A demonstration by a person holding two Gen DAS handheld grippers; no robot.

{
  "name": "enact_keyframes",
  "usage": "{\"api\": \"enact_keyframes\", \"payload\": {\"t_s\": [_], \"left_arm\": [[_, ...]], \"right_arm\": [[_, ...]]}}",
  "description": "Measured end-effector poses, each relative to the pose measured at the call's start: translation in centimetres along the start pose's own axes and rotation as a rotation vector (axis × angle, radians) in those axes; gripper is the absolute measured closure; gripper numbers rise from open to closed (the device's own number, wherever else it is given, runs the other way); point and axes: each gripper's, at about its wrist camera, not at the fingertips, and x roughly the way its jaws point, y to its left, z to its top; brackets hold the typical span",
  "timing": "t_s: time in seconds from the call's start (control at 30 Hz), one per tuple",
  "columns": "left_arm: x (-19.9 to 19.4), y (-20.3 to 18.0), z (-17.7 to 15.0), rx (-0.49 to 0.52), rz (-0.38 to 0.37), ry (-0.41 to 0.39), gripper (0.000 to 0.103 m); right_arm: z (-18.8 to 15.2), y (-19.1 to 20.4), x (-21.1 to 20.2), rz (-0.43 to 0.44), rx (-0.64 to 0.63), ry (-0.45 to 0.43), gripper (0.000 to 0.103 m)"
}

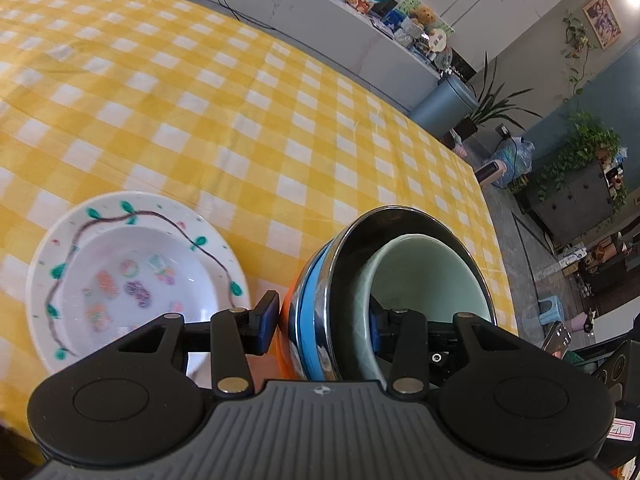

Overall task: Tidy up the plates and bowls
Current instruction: 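Close the left gripper on the stacked bowl rims and lift the stack, then carry the bowl stack with the left gripper onto the vine-pattern plate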

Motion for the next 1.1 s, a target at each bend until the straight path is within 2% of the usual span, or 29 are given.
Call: {"api": "enact_keyframes", "payload": {"t_s": [0.67, 1.1], "left_arm": [[-7.0, 5.3, 1.9, -0.094, 0.055, -0.101, 0.055], [-6.6, 9.1, 2.6, -0.164, 0.073, -0.087, 0.055]], "right_arm": [[-3.2, 7.6, 2.5, 0.064, -0.115, 0.083, 0.049], [-3.8, 9.9, 6.2, 0.038, -0.148, 0.141, 0.049]]}}
